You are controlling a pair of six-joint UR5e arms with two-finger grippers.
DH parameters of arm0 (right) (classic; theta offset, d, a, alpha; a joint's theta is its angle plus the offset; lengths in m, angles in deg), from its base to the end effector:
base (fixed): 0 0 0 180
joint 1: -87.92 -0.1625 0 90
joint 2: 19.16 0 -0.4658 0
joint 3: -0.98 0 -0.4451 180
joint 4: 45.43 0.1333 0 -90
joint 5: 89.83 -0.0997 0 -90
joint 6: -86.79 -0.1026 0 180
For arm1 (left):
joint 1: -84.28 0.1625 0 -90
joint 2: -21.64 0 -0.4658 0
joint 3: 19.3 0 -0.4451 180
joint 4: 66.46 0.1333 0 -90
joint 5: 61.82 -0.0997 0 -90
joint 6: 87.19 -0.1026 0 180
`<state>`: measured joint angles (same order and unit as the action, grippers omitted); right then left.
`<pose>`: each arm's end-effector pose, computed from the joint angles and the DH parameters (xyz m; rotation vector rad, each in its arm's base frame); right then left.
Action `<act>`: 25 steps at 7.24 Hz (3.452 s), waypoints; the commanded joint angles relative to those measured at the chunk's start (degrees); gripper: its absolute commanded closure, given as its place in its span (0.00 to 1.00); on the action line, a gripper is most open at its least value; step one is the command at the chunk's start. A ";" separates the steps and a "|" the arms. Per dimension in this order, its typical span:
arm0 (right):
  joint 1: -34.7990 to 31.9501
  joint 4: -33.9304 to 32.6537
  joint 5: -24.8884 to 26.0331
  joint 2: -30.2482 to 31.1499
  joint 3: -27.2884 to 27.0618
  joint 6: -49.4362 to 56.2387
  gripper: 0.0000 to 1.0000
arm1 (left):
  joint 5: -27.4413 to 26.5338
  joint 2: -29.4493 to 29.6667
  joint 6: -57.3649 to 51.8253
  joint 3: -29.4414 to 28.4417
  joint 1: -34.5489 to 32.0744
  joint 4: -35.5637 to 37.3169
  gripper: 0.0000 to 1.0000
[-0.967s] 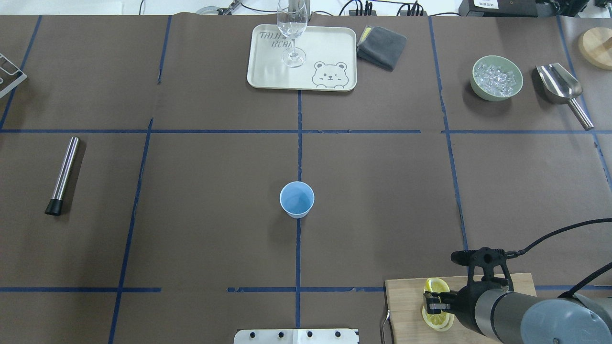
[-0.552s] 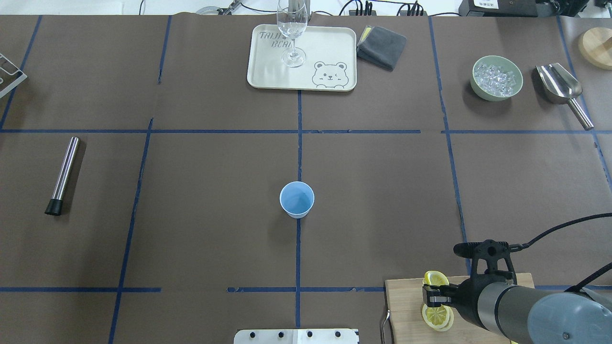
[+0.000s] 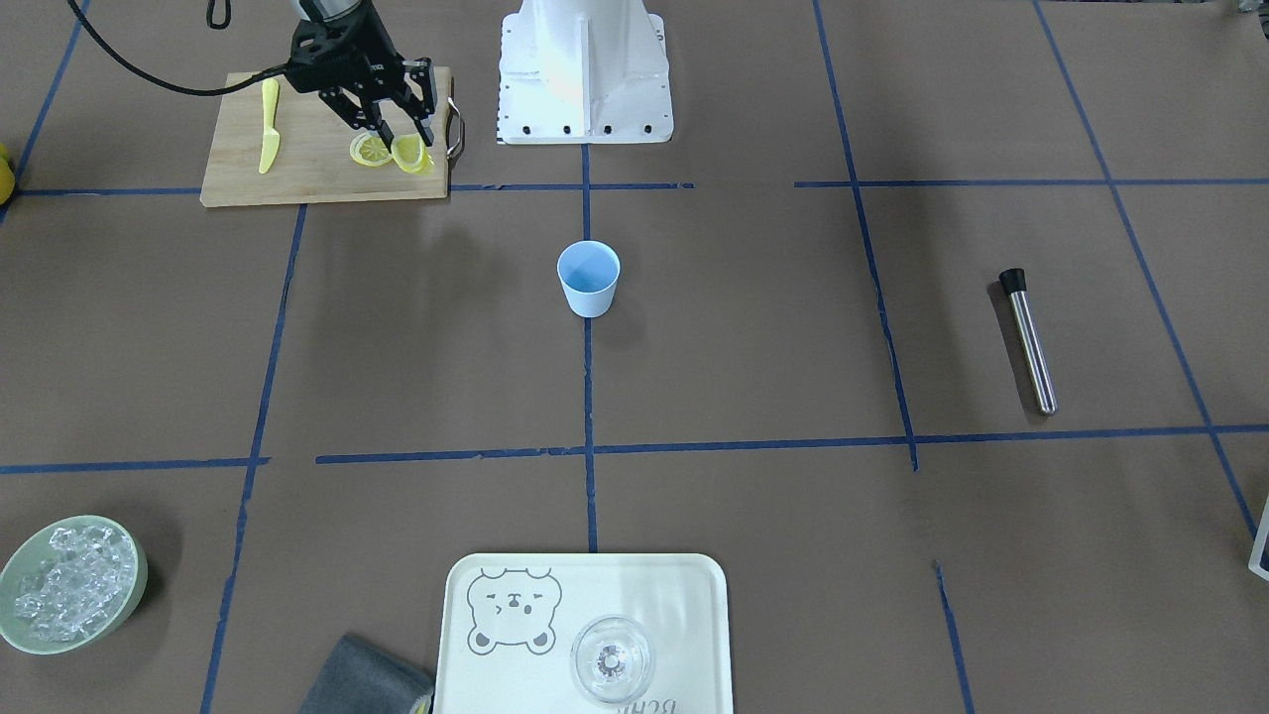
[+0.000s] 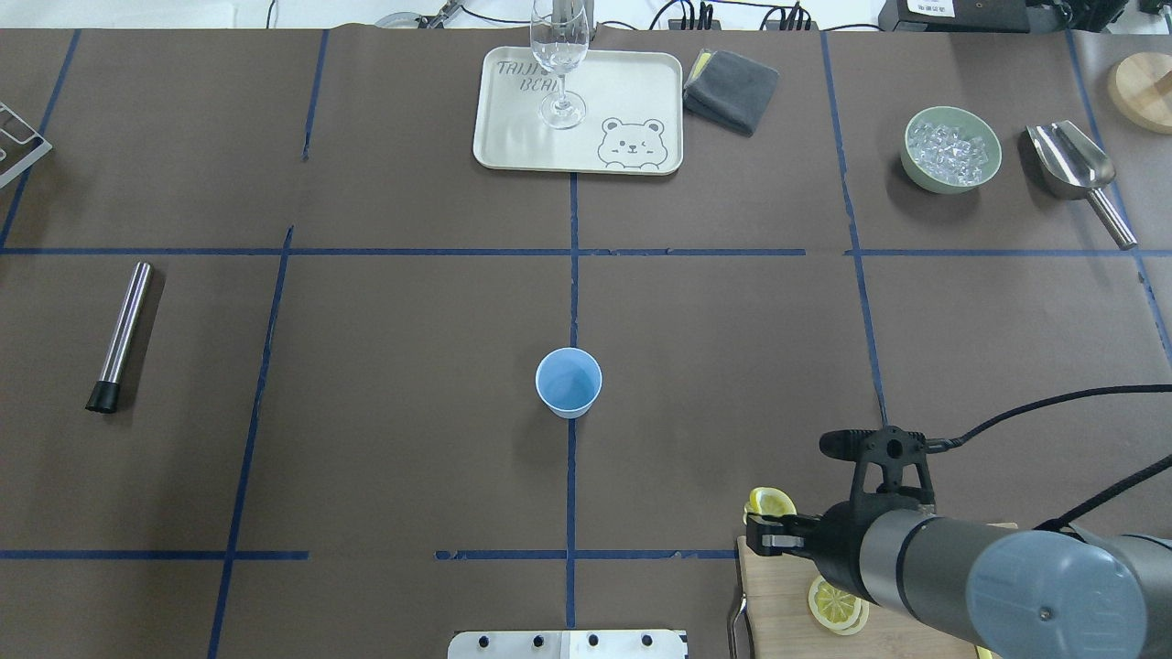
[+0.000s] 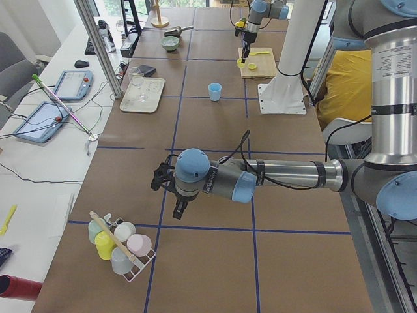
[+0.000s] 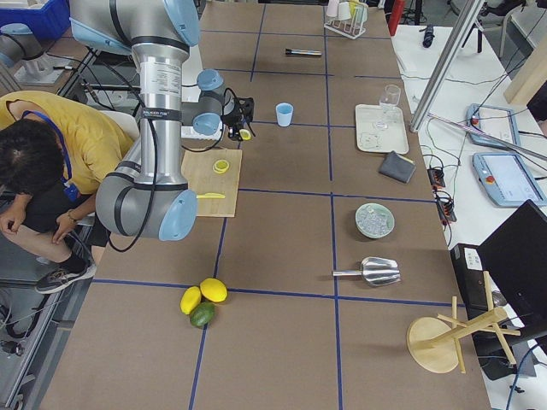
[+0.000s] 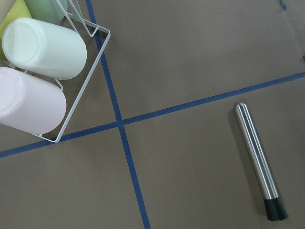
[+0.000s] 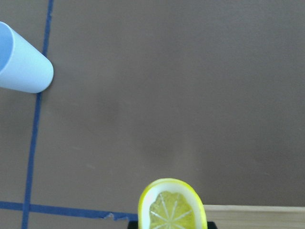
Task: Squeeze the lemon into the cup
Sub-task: 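Lift the lemon slice and carry it toward the blue cup, then lower the lemon slice into the blue cup and open the right gripper, then raise the right gripper from the cup while the left gripper reaches for the muddler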
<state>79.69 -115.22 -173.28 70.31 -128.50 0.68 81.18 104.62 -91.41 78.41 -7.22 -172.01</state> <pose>-0.4575 -0.2127 0.3062 0.2140 -1.0337 0.1287 -0.0645 -0.4996 0.6508 0.3086 0.9049 0.1749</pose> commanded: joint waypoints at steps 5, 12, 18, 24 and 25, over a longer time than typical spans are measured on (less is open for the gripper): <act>-10.40 -12.65 -2.95 -34.15 21.15 -0.11 0.47 | 0.09 0.07 0.00 -0.25 0.00 0.00 0.00; -10.49 -12.65 -3.03 -36.47 25.94 -0.37 0.15 | 0.09 0.24 0.17 -0.25 0.00 0.00 0.00; -26.71 -13.00 -26.36 -27.27 14.10 2.16 0.00 | -13.94 12.18 32.78 -9.89 21.83 -13.07 0.00; -28.77 -12.56 -29.05 -22.67 11.97 5.34 0.00 | -17.31 16.33 40.87 -16.67 33.39 -13.36 0.20; -28.51 -12.56 -28.53 -22.58 12.05 5.34 0.00 | -17.31 16.33 40.78 -16.42 33.49 -13.18 0.26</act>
<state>50.99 -127.79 -202.20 47.67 -116.52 6.01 63.96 120.99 -50.54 62.20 25.86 -185.24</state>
